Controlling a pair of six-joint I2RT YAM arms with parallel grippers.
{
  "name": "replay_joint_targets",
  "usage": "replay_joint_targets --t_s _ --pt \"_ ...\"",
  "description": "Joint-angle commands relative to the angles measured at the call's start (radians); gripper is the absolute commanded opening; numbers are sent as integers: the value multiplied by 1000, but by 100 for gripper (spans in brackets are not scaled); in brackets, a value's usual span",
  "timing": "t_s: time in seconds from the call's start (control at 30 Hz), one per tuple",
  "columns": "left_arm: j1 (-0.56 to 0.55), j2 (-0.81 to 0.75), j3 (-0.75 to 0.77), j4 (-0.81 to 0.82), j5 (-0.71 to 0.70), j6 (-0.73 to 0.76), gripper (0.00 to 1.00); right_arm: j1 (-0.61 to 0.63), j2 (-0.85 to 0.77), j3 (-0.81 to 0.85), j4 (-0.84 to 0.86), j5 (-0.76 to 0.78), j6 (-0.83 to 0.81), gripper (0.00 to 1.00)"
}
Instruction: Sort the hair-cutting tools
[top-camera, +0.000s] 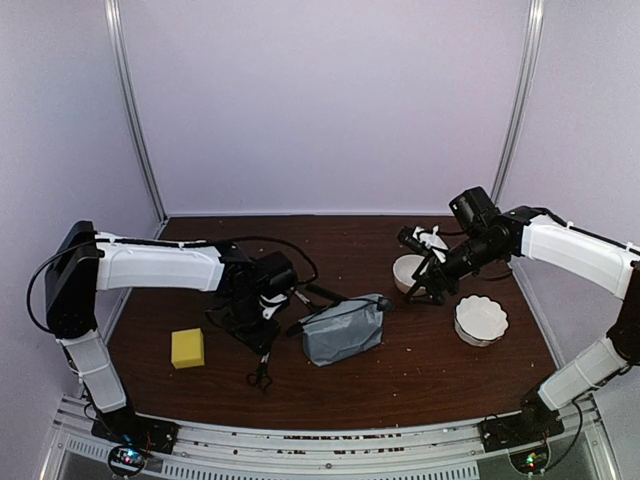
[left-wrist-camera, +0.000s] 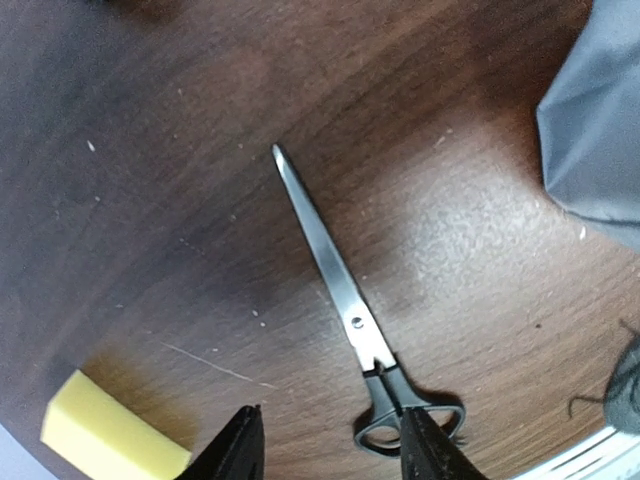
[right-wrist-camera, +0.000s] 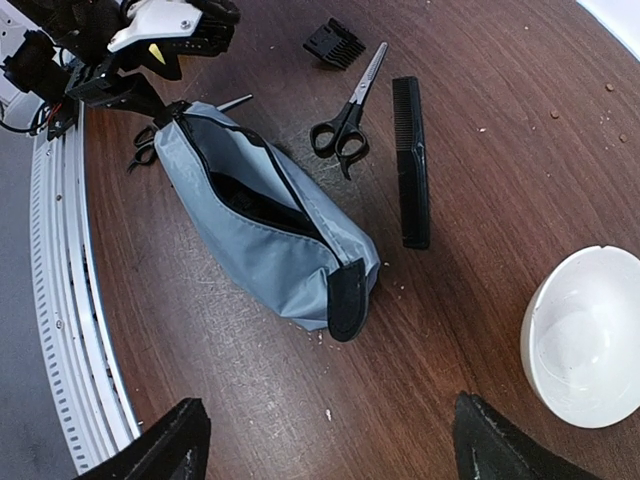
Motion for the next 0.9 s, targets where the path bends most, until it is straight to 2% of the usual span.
replay_joint_targets --t_s 0.0,0.23,0.53,0.7,0.87 --pt "-21 18 -36 57 48 -145 50 9 1 24 -8 18 -20 86" --pt "-62 49 -90 124 98 -239 48 12 5 25 -12 32 -32 86" --pt "-61 110 -138 155 92 -310 37 20 9 25 -20 45 -44 86" --pt "-62 122 -155 138 74 -297 24 26 14 27 -25 50 -48 86" --pt "-61 84 -139 56 -3 -264 12 28 13 28 -27 49 -48 86"
